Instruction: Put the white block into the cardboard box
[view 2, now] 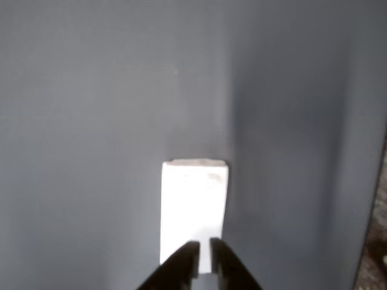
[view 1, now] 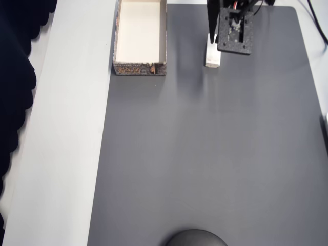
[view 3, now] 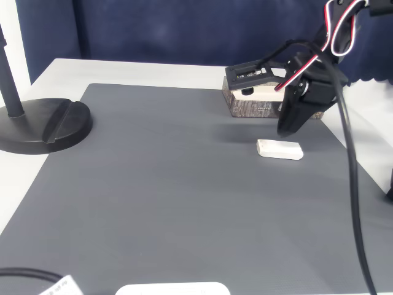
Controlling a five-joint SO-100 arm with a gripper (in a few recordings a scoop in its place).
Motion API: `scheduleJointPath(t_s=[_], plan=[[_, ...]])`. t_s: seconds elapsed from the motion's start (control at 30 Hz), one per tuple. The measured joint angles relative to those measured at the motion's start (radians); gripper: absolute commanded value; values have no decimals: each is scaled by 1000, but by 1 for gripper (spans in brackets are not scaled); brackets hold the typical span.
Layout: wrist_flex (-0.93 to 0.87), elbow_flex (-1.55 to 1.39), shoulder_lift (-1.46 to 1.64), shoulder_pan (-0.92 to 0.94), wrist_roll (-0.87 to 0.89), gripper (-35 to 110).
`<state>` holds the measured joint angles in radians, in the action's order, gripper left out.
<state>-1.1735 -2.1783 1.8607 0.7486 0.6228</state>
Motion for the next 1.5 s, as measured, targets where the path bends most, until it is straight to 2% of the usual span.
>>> scheduleJointPath(t_s=[0.17, 0.33, 0.6, 1.5], plan=[[0, 0, 0, 8, 41, 1], [5, 0, 0, 15, 75, 12], [12, 0, 0, 25, 77, 17], [84, 0, -58, 60, 156, 26]])
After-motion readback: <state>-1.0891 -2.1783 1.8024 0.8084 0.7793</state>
